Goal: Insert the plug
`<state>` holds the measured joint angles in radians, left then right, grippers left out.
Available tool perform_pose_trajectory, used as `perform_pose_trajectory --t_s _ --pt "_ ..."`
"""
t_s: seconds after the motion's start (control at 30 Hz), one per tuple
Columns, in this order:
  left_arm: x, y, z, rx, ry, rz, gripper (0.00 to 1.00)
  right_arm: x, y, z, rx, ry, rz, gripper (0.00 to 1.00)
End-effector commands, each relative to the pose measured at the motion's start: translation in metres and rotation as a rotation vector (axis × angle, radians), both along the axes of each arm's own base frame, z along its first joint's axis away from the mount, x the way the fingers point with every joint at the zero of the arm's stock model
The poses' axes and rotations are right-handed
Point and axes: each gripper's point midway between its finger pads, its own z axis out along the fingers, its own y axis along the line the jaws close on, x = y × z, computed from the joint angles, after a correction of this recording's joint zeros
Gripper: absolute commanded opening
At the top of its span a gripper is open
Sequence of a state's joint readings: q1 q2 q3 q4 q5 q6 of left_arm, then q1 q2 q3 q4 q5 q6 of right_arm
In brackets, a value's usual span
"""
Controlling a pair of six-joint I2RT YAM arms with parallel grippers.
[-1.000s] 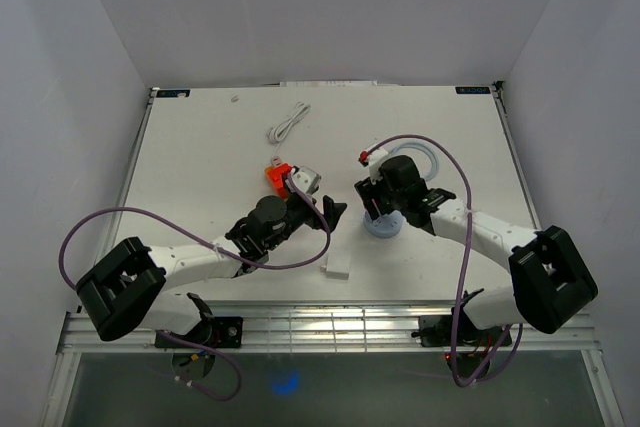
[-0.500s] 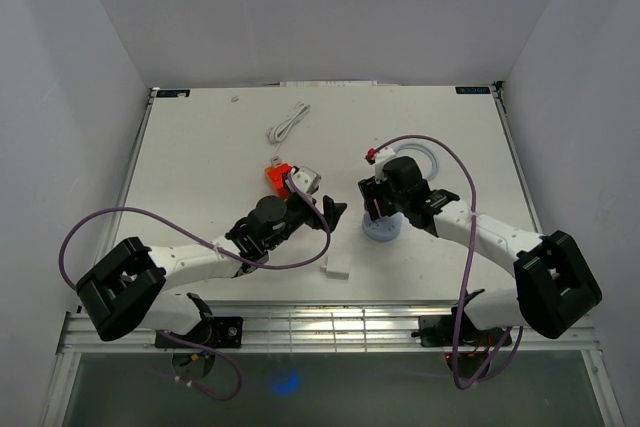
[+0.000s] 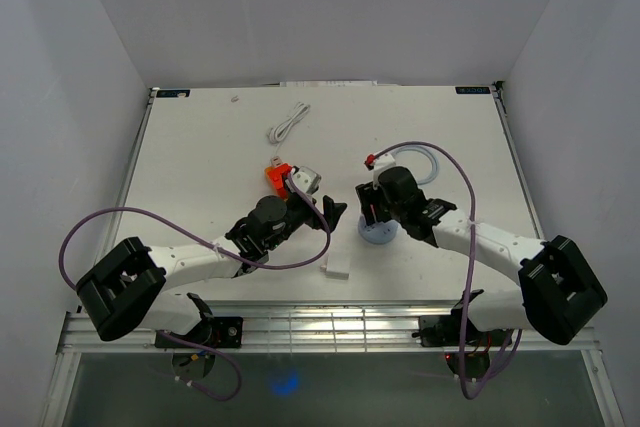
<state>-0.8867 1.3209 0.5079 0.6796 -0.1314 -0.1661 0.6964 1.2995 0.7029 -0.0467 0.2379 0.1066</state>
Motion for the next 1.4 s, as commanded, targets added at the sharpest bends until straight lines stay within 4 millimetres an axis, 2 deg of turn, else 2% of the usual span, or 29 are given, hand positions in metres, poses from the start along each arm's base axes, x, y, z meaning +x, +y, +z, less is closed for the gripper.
perform_pose_trajectory --t_s 0.0,0.33,0.73,1.0,1.37 --pt "0.001 -0.004 0.016 -0.024 -0.021 -0.002 0.98 -0.012 -0.008 -0.013 -0.031 0.032 -0.053 0.25" --pt "0.002 -0.003 0.016 -0.022 -0.019 0.002 0.98 -0.020 -0.011 -0.028 -0.079 0.082 -0.132 0.24" --pt "0.002 -0.003 0.018 -0.024 -0.023 0.005 0.98 -0.020 -0.011 -0.033 -0.162 0.159 -0.131 0.21" --pt "0.002 -0.002 0.020 -0.028 -0.026 0.007 0.98 -0.034 -0.008 -0.049 -0.150 0.217 -0.118 0.21" --pt "0.002 -0.001 0.020 -0.029 -0.025 0.011 0.98 -0.041 -0.010 -0.062 -0.189 0.259 -0.147 0.21"
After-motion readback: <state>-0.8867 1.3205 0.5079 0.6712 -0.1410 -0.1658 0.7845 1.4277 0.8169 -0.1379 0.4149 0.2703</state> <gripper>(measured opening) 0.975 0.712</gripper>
